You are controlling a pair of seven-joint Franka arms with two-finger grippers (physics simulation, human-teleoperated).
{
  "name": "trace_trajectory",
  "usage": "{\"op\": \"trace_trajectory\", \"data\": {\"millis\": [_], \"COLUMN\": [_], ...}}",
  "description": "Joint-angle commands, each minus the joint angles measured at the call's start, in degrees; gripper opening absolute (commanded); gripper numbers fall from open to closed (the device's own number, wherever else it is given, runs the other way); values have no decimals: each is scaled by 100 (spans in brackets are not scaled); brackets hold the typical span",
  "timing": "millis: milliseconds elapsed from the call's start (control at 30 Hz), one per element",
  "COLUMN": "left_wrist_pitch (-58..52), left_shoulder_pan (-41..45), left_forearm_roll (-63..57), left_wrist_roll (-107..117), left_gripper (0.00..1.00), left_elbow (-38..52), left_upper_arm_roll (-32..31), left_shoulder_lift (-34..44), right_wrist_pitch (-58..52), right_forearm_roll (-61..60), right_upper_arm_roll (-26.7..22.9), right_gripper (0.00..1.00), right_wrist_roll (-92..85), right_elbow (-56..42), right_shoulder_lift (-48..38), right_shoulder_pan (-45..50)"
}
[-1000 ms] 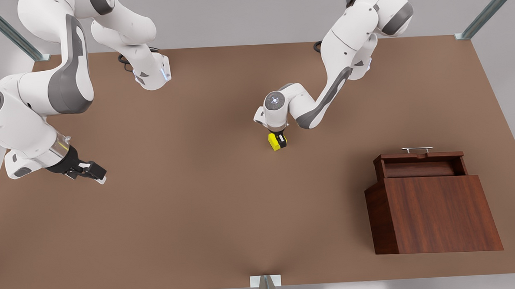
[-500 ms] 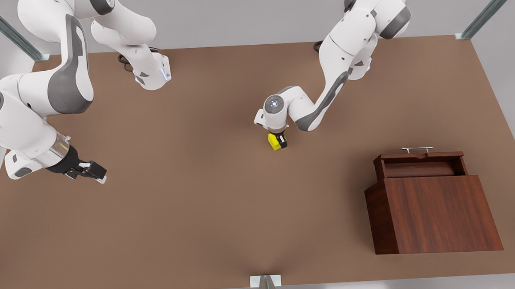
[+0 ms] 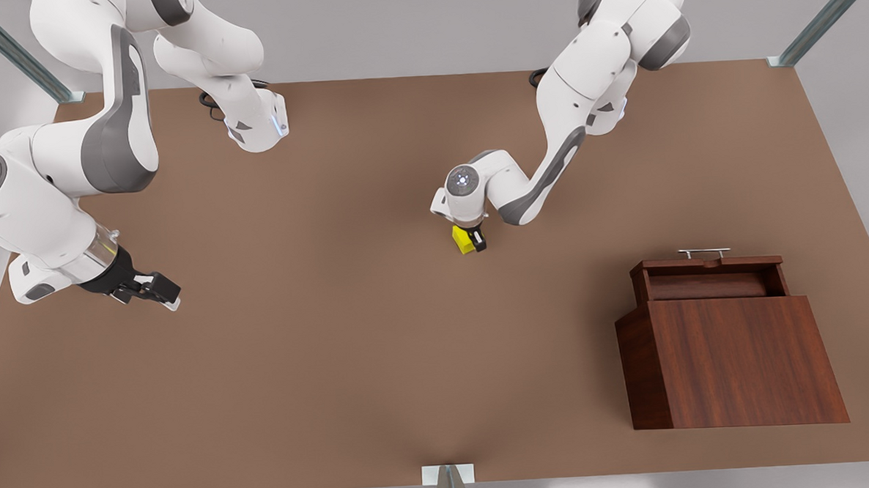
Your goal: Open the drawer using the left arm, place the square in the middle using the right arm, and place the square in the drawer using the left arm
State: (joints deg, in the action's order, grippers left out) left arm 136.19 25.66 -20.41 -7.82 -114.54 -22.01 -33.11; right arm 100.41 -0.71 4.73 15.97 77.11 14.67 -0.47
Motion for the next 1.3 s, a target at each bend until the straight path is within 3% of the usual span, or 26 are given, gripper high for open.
{"op": "trace_trajectory", "data": {"millis": [0,367,633,733,833,1033,1267], "left_wrist_pitch": [4,-4,-101,-576,-1269,-2456,-3520], "left_shoulder_pan": [0,9,-61,-114,-395,-1248,-2575], "left_forearm_roll": [-25,19,46,168,731,775,1127], "left_wrist_roll": [96,114,175,246,1106,3066,3392], "left_gripper": [73,73,71,72,72,72,72], "left_elbow": [2,11,81,81,204,969,943], "left_upper_arm_roll": [21,39,39,135,135,135,434], "left_shoulder_lift": [6,41,164,621,1070,1377,2344], "right_wrist_pitch": [5,31,-944,-795,-558,-399,-373], "right_forearm_roll": [-8,9,291,291,317,686,677], "right_upper_arm_roll": [2,-24,55,63,81,81,81], "right_gripper": [100,100,100,100,100,100,100], "right_wrist_roll": [-32,-24,495,495,495,504,504], "right_elbow": [-3,-205,76,67,76,85,76], "right_shoulder_lift": [1,54,-166,-166,-166,-96,-78], "right_shoulder_pan": [3,-50,3,11,29,257,257]}}
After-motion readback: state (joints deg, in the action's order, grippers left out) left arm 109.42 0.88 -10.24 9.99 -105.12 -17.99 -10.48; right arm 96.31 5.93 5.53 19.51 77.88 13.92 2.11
